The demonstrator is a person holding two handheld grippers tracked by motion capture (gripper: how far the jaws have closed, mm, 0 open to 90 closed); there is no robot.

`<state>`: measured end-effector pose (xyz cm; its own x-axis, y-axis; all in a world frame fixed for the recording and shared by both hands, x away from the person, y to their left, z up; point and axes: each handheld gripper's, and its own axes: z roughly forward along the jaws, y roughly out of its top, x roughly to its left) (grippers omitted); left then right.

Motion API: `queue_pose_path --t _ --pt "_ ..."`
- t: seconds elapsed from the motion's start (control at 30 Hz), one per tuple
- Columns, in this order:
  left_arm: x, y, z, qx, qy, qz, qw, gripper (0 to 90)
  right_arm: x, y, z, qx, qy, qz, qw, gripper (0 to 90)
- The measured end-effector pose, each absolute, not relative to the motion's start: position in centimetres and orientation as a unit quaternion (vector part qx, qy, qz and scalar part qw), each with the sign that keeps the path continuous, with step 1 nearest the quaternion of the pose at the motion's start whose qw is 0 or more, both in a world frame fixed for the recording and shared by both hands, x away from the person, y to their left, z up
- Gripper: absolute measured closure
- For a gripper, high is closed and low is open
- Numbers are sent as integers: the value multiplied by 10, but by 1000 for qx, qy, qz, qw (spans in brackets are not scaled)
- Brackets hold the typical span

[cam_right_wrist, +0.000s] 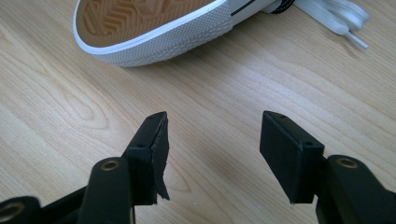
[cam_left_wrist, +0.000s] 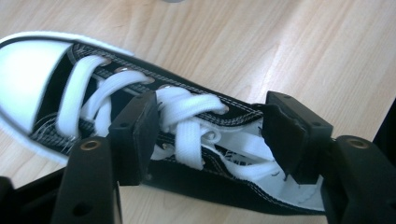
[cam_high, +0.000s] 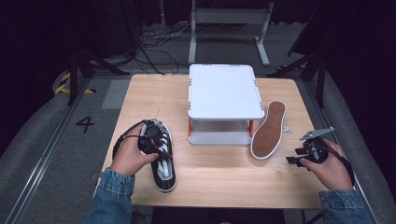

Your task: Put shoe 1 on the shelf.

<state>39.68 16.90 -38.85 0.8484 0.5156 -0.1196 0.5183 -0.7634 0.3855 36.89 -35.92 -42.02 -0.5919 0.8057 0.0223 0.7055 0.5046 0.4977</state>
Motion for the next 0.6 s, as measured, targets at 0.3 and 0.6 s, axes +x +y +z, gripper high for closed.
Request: queue_pose_path --t 0.3,0.6 --pt "396 175 -398 947 268 -21 178 389 374 -350 -420 424 868 235 107 427" --pt "400 167 -392 938 305 -12 164 682 376 -346 -420 417 871 235 107 425"
